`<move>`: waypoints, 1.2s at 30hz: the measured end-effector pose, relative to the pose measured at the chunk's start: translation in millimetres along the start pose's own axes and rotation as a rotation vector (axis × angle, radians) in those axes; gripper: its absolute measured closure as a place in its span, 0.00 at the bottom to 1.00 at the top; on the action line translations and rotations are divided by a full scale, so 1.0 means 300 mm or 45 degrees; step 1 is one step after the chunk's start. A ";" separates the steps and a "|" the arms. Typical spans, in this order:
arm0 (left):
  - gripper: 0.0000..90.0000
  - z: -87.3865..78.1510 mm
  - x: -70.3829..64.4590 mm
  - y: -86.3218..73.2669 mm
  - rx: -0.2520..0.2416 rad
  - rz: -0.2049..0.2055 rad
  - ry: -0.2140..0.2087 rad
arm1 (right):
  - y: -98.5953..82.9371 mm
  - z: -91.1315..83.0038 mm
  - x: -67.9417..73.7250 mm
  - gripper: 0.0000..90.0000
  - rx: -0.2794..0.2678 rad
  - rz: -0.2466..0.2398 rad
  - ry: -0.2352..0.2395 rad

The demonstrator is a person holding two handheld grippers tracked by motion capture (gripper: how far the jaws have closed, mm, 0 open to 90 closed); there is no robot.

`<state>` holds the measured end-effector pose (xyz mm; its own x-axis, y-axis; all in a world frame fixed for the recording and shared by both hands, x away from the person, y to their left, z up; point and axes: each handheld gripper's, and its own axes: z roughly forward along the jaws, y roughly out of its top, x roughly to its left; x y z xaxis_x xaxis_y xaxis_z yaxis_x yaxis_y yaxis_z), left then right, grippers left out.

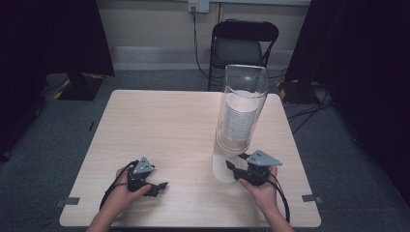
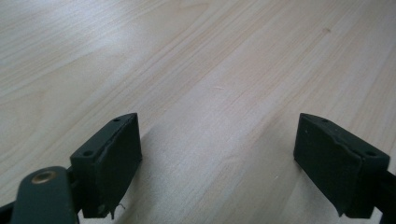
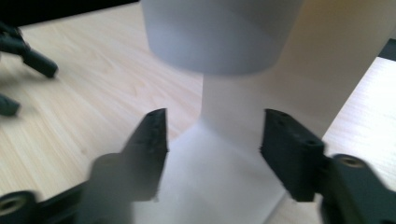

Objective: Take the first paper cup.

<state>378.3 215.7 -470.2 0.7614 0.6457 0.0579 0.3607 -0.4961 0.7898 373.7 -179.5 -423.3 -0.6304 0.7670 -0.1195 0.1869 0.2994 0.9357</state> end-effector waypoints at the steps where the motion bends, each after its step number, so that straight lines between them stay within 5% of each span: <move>1: 0.16 0.000 0.000 0.000 0.001 0.003 0.001 | 0.000 0.000 -0.003 0.38 -0.007 0.014 0.009; 3: 0.16 -0.001 0.001 0.001 0.003 0.002 0.000 | 0.002 -0.002 -0.001 0.35 -0.021 0.055 0.014; 8: 0.16 0.000 0.000 0.000 0.001 -0.001 -0.001 | 0.012 -0.004 0.011 0.31 -0.016 0.048 0.026; 13: 0.16 0.000 0.001 0.000 0.002 0.002 -0.002 | 0.054 -0.008 -0.004 0.23 -0.092 0.104 0.021; 21: 0.16 0.000 0.001 0.000 0.002 0.000 -0.001 | 0.115 0.007 -0.010 0.17 -0.168 0.099 -0.003; 28: 0.16 0.000 0.001 0.000 0.002 0.000 -0.001 | 0.141 0.027 -0.016 0.19 -0.181 0.093 -0.023; 29: 0.16 0.000 0.001 0.000 0.002 0.000 0.000 | 0.145 0.027 -0.016 0.30 -0.179 0.070 0.013; 31: 0.16 0.000 0.001 0.000 0.002 0.002 -0.001 | 0.144 0.028 -0.008 0.37 -0.183 0.053 0.038; 36: 0.16 0.000 0.000 0.000 -0.001 -0.001 -0.001 | 0.135 0.028 -0.007 0.38 -0.193 0.069 0.045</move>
<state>378.3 215.7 -470.2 0.7613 0.6458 0.0570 0.3608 -0.4951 0.7904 388.8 -164.1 -387.9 -0.6488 0.7587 -0.0582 0.1070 0.1667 0.9802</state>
